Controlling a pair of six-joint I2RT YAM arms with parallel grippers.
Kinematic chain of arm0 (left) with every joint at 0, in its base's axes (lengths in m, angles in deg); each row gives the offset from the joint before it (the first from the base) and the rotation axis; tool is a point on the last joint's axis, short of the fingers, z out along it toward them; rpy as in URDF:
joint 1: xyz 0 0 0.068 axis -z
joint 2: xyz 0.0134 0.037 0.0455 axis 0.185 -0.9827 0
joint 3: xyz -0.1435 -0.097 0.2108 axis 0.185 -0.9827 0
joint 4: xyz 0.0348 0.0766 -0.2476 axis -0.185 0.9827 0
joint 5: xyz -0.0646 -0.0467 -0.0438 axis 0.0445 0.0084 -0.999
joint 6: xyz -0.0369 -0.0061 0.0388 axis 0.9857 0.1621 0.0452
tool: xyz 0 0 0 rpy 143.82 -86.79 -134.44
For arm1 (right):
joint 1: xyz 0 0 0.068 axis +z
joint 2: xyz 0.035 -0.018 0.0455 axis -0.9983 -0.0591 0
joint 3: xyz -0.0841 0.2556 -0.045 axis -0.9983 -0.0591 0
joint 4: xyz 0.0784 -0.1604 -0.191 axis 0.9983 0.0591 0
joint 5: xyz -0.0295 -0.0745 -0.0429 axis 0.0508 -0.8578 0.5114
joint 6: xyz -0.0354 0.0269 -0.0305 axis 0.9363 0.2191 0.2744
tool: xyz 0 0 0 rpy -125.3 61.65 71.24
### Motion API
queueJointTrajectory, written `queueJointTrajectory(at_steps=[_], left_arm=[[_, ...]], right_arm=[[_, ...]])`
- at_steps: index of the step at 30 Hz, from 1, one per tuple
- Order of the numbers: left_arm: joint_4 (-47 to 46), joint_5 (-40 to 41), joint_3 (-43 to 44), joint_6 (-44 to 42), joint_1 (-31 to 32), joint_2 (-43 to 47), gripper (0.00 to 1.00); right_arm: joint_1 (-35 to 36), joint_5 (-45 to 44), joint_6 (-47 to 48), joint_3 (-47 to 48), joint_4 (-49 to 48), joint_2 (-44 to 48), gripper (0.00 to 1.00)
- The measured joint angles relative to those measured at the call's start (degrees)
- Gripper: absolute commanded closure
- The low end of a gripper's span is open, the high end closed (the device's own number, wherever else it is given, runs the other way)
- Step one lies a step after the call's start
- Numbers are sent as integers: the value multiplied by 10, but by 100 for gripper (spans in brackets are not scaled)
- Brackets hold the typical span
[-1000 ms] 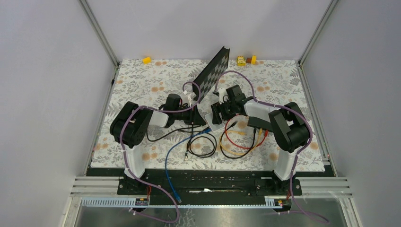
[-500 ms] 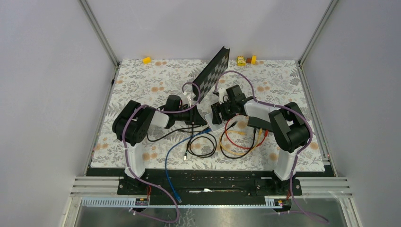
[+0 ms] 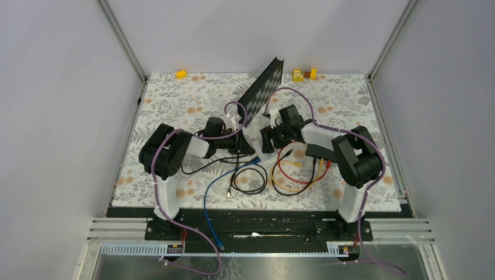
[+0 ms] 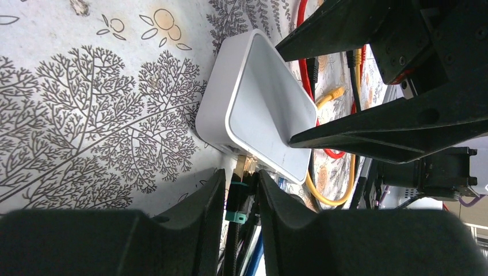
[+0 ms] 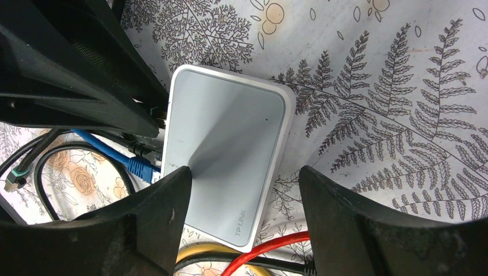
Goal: Pull the plug from the switch port
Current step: Pull the connector from the switch port.
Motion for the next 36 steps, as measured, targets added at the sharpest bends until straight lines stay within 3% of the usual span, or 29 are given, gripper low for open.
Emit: queueJointTrajectory(at_steps=[9, 21, 36], left_arm=[[2, 10, 2, 12, 1, 0, 70], [4, 25, 3, 28, 6, -1, 80], [0, 27, 4, 34, 6, -2, 93]], right_arm=[[0, 0, 0, -2, -5, 0, 24], [0, 0, 0, -3, -11, 0, 21], [8, -32, 1, -15, -25, 12, 1]])
